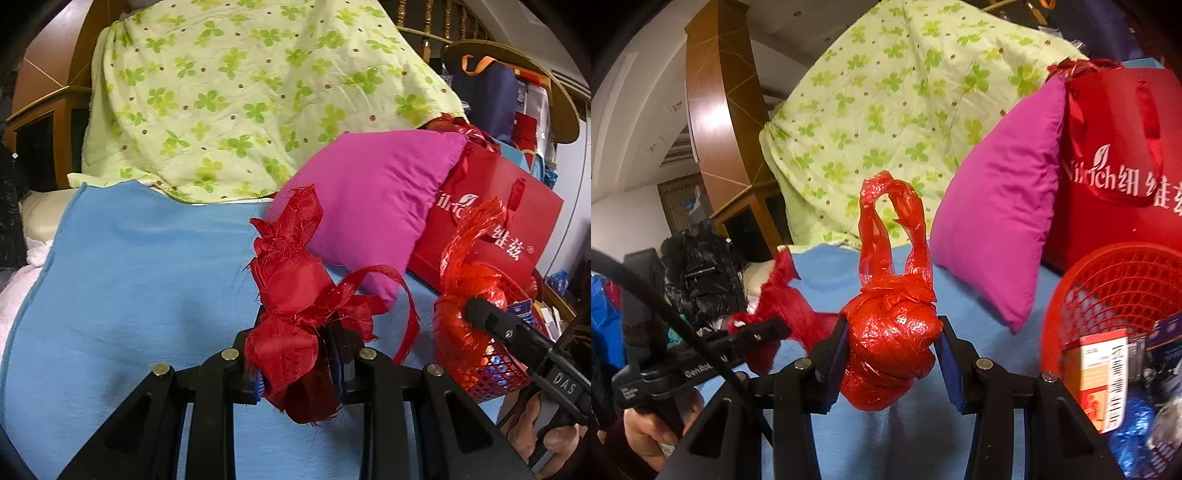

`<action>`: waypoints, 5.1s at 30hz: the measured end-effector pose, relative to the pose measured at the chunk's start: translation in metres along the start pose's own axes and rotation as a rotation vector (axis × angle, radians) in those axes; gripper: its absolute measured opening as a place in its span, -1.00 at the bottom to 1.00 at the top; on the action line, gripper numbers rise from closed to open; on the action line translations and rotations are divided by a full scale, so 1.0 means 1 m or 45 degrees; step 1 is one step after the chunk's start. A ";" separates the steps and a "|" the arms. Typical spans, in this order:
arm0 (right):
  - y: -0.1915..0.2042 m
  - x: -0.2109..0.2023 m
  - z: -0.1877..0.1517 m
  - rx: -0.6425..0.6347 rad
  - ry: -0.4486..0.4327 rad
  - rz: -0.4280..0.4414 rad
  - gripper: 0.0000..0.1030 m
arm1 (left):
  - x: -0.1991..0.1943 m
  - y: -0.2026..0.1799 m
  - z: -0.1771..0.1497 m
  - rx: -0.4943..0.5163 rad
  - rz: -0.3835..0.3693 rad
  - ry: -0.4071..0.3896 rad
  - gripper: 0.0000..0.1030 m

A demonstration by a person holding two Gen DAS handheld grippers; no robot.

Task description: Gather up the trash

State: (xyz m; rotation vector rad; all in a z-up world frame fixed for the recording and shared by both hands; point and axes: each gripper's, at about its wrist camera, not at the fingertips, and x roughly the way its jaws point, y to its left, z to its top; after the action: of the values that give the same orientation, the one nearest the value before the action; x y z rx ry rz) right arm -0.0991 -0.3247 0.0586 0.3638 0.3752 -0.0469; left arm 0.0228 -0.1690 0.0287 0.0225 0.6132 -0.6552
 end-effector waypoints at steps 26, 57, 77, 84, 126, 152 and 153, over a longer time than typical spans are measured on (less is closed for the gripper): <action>-0.051 -0.058 0.021 0.122 -0.183 -0.044 -0.07 | -0.016 -0.041 -0.002 0.111 -0.160 -0.165 -0.43; -0.121 -0.132 0.031 0.307 -0.412 -0.215 -0.07 | -0.016 -0.086 -0.004 0.187 -0.350 -0.210 -0.42; -0.144 -0.171 0.034 0.319 -0.522 -0.338 -0.05 | -0.013 -0.149 -0.004 0.236 -0.590 -0.243 -0.40; -0.144 -0.171 0.033 0.331 -0.509 -0.339 -0.04 | 0.008 -0.175 -0.015 0.230 -0.664 -0.166 -0.21; -0.058 -0.123 0.024 0.216 -0.408 -0.413 0.40 | -0.020 -0.083 -0.004 0.234 0.150 -0.096 0.93; 0.050 -0.310 0.032 0.062 -0.339 -0.482 0.63 | -0.242 -0.136 0.005 0.325 0.334 -0.230 0.98; 0.052 -0.315 0.032 0.056 -0.338 -0.487 0.63 | -0.248 -0.139 0.006 0.336 0.324 -0.233 0.98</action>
State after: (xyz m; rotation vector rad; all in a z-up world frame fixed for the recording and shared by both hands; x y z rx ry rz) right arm -0.3754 -0.2944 0.2193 0.3207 0.1767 -0.4735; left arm -0.2091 -0.1419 0.1906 0.2794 0.3370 -0.4801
